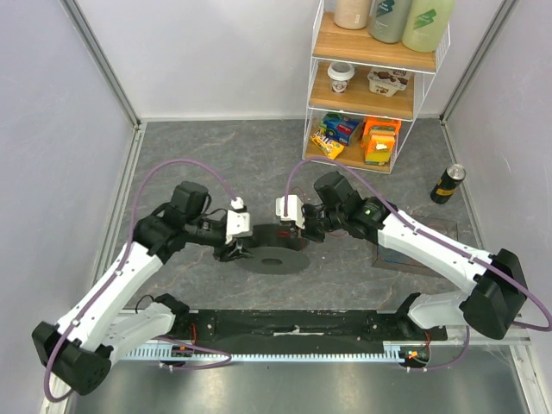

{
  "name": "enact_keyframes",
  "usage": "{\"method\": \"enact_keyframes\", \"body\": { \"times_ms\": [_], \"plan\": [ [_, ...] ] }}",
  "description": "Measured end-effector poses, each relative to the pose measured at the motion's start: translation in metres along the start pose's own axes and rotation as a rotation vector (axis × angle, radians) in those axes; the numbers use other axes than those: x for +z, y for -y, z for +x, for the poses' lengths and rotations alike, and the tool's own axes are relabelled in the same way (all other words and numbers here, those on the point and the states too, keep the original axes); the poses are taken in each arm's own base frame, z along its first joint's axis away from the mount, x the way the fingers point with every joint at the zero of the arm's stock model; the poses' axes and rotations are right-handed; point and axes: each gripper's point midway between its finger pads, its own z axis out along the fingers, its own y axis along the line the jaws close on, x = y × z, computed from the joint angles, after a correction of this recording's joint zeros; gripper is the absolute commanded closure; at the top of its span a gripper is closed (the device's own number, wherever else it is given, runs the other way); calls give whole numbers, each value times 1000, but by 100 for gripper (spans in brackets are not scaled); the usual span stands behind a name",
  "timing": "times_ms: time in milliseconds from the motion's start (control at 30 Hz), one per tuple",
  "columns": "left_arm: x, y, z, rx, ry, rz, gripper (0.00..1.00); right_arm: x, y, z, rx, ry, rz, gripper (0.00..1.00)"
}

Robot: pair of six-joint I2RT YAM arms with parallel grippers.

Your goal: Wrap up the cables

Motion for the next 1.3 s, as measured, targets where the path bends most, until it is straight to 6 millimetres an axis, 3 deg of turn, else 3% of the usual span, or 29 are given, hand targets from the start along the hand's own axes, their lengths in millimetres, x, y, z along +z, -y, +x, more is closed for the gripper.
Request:
{"method": "enact_keyframes", "body": {
  "times_ms": [133,267,333,433,600,767,1033,1300],
  "plan": [
    [-26,-17,-25,-19,68,-114,47,-1,2,-2,-8,5,15,100],
    [-40,-42,-43,-33,100,-188,43,-3,2,-7,-14,18,20,100],
    [-37,-51,-44,-40,104,-193,39,-4,1,-9,-14,22,23,100],
    [-27,-62,-37,-71,90,-180,25,-5,-2,-12,-5,28,29,100],
    [-17,-72,-29,-90,76,-165,24,-4,-14,-10,-15,16,33,100],
    [-12,-70,-25,-60,85,-138,27,0,-17,-11,-33,5,47,100],
    [2,-52,-2,-61,69,-56,37,13,-12,-4,-35,-29,61,100],
    [15,-57,0,-54,76,-33,49,24,0,6,-30,-72,98,100]
  ]
}}
